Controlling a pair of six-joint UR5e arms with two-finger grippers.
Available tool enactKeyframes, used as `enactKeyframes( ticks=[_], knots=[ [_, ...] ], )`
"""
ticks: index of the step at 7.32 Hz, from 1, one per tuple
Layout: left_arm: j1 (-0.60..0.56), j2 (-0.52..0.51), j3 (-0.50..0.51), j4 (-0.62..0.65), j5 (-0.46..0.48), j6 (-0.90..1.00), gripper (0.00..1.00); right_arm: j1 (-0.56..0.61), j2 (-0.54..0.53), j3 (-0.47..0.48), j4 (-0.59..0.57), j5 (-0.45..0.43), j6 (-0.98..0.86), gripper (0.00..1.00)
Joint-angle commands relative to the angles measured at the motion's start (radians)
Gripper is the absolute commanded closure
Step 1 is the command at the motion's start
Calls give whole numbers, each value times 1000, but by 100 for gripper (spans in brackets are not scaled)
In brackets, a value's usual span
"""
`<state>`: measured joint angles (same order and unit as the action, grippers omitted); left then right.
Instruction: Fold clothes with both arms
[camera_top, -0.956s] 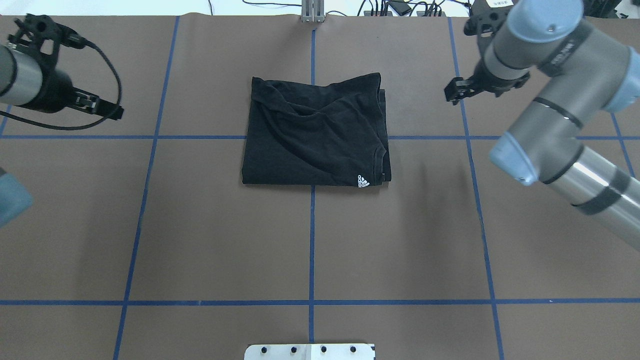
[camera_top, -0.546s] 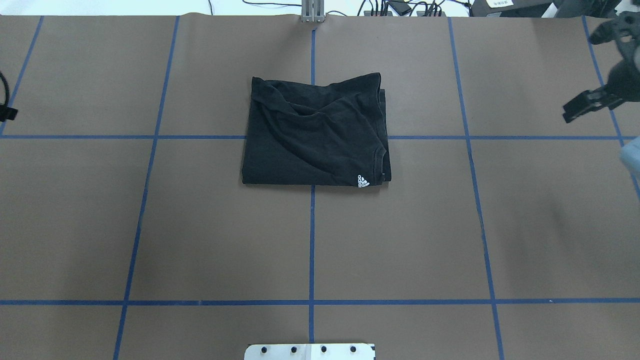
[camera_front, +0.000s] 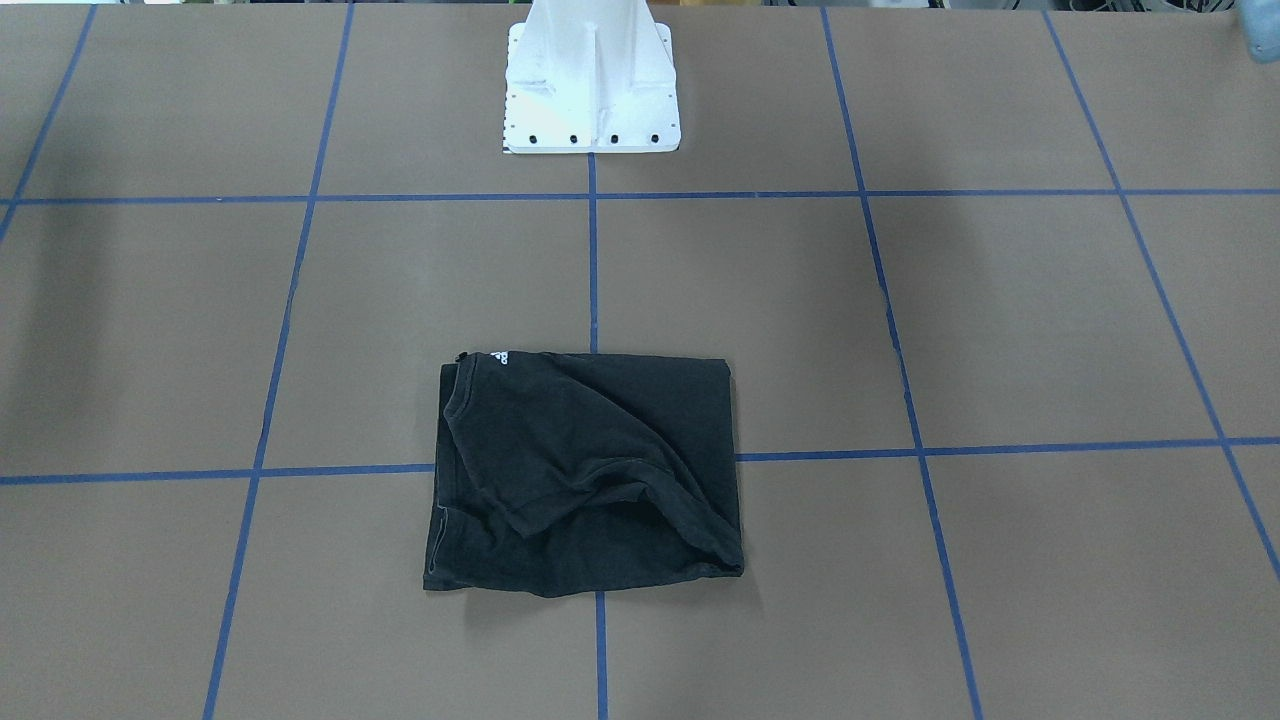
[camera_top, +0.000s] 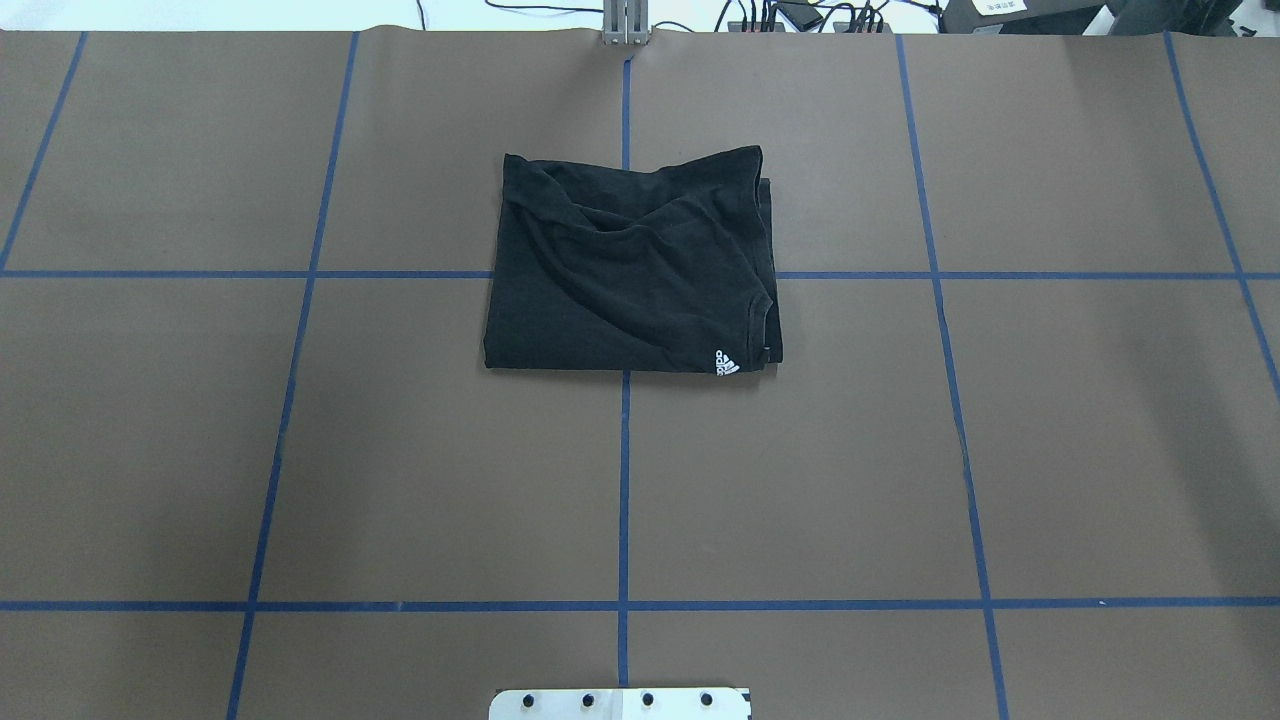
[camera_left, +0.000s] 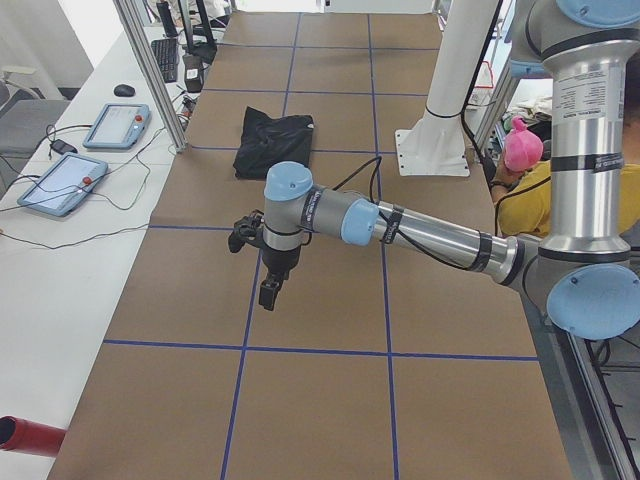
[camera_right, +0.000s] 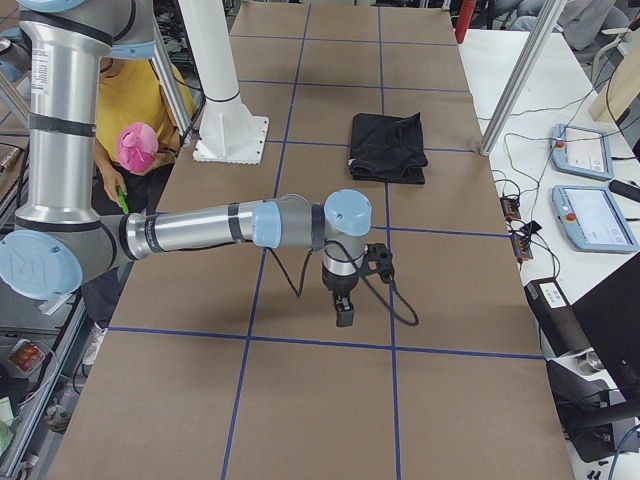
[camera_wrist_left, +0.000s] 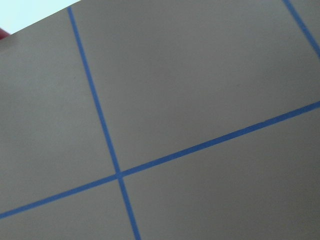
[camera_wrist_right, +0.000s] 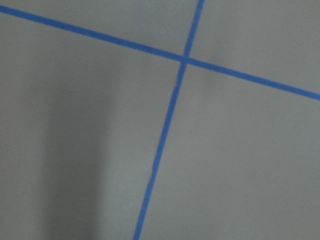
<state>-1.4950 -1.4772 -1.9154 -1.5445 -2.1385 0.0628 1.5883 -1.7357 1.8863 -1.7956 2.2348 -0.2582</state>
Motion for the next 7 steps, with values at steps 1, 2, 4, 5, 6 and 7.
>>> enactKeyframes(
  ticks=[1,2,4,5,6,7],
  knots=[
    [-118,99,33,14,-52,127,0,108,-102,-1,-90,-4,-52,0],
    [-161,151,29,-23,-95,146,0,108,-100,-31,-85,44,-43,0],
    [-168,166,30,-29,-150,138,0,101,-103,-36,26,115,-33,0],
    [-168,166,29,-29,-150,138,0,82,-102,-36,38,114,29,0],
    [-166,164,29,-29,-150,137,0,55,-102,-33,59,112,60,0],
    [-166,163,27,-29,-150,137,0,23,-102,-35,105,106,104,0]
  ],
)
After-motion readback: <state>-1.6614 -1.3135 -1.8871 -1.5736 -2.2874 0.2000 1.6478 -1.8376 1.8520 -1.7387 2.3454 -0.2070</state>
